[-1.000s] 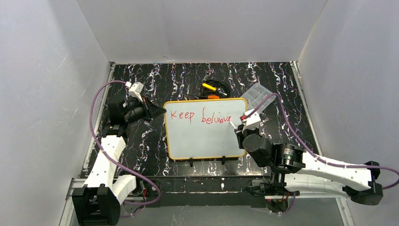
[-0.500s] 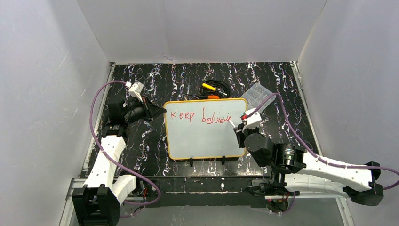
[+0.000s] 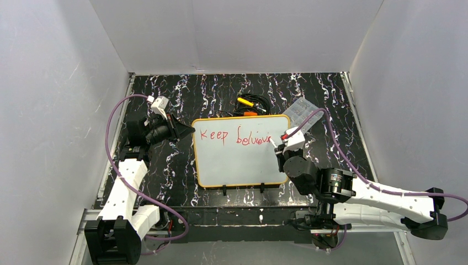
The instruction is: Write a sentence on the whiteboard
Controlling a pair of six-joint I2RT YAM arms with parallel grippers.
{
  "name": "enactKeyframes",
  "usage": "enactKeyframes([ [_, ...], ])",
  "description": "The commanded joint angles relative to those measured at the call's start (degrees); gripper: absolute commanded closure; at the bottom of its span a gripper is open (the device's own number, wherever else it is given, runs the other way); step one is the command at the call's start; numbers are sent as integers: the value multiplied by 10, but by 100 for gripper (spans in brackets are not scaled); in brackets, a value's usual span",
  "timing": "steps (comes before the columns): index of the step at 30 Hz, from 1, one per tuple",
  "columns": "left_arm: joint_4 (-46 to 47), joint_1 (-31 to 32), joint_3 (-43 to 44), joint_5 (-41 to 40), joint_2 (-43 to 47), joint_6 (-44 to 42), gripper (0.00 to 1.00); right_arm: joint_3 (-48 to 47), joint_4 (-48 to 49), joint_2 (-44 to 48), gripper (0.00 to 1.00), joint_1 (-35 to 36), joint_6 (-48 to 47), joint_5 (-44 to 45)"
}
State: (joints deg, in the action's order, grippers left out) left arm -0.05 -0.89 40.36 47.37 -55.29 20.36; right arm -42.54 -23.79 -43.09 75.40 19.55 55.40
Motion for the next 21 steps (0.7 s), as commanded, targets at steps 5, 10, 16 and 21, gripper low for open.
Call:
enactKeyframes([
  [5,-17,10,12,21,7,-4,100,-18,-11,14,99,-2,19,51],
  [10,-17,10,12,21,7,-3,100,-19,-23,13,99,-2,26,51],
  [16,-17,10,12,21,7,-3,100,-21,-50,11,99,-2,43,32],
  [21,-17,10,12,22,7,-3,100,-19,-71,8,99,-2,60,10],
])
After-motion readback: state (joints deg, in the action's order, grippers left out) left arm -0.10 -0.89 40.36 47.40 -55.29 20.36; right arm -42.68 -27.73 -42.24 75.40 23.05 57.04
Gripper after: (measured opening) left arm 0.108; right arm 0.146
